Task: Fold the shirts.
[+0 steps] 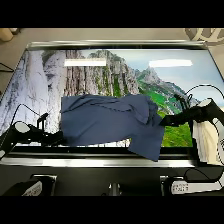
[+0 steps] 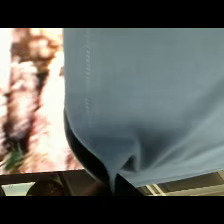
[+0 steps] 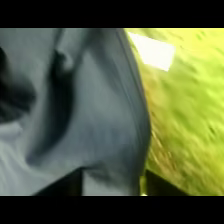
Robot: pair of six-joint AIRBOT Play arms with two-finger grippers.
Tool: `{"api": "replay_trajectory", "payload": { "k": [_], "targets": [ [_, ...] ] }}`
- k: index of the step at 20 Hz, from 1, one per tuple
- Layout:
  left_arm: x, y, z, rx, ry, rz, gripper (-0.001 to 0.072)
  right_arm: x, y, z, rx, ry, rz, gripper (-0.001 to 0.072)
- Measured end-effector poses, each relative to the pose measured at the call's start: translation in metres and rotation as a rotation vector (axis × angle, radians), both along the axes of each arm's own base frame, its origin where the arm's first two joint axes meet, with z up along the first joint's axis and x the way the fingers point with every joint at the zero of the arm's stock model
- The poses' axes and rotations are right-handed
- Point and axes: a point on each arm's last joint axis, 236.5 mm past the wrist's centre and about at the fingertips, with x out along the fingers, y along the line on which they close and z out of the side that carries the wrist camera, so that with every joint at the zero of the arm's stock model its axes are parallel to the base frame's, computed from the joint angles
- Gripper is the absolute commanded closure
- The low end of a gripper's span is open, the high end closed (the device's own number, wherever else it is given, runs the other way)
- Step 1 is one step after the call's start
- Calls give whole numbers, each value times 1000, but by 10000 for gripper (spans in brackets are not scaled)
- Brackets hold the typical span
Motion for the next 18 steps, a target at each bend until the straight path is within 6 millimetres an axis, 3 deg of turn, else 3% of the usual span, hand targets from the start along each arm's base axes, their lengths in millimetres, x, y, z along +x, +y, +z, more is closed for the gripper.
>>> {"api": "replay_trajectory", "payload": {
  "k": [2,3,5,7,8,10,11,12,14,16,18],
  "targets": [
    [3,-1,8,-6,-25,4,688,13,1,1,-27,-42,10,688],
    [10,-2,17,-8,-61,8,688,23,1,11,-36,-87,18,688],
    [35,1,52,5,-195,10,688,45,3,53,-50,-203,58,688],
    [75,10,124,35,-429,45,687,74,-3,133,-112,-411,75,688],
    [98,18,181,58,-599,76,687,83,-5,185,-155,-539,80,688],
    [118,32,310,104,-951,141,686,84,-5,321,-268,-877,62,688],
    [113,39,388,130,-1159,185,686,67,-3,396,-344,-1074,47,688],
    [95,44,462,154,-1355,222,686,42,1,462,-421,-1256,33,689],
    [41,46,572,185,-1660,278,687,-33,10,576,-575,-1593,-40,689],
    [-13,41,634,203,-1852,303,687,-102,10,636,-687,-1778,-143,690],
    [-40,37,655,214,-1912,300,686,-144,6,657,-760,-1838,-214,690]
  ]
}}
